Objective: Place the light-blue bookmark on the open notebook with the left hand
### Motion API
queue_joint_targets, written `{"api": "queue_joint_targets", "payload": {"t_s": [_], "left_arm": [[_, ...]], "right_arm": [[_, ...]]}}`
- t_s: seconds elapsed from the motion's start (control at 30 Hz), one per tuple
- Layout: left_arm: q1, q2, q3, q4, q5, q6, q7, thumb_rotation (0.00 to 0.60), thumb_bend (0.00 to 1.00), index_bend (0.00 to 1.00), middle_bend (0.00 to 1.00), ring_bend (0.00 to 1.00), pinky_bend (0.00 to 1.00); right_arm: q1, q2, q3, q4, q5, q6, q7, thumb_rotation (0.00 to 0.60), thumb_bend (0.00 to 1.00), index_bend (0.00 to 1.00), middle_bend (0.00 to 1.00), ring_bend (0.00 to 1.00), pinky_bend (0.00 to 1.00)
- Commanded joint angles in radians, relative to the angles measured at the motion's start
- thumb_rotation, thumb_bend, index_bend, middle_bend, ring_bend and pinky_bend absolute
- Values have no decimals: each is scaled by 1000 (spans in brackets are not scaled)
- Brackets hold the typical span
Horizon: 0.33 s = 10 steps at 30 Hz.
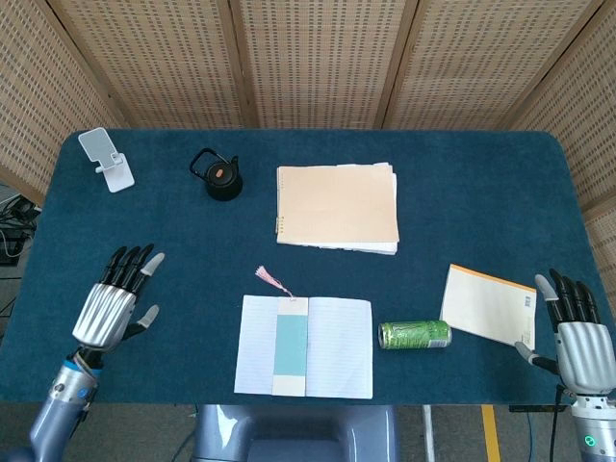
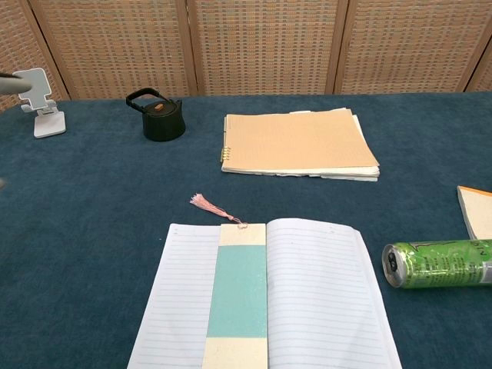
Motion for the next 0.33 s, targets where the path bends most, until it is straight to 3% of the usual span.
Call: {"api": "queue_joint_targets", "payload": {"t_s": [0.03, 0.33], "left_arm": [[69, 33, 28, -36, -12, 41, 42, 600, 289, 0, 0, 0, 0], [154, 36, 21, 1, 7, 76, 54, 600, 281, 0, 0, 0, 0]], "right_arm": [[0, 3, -11, -14, -17, 4, -17, 600, 120, 2, 0, 0, 0], [1, -12, -43, -21, -69, 6, -58, 600, 120, 0, 0, 0, 0]]}}
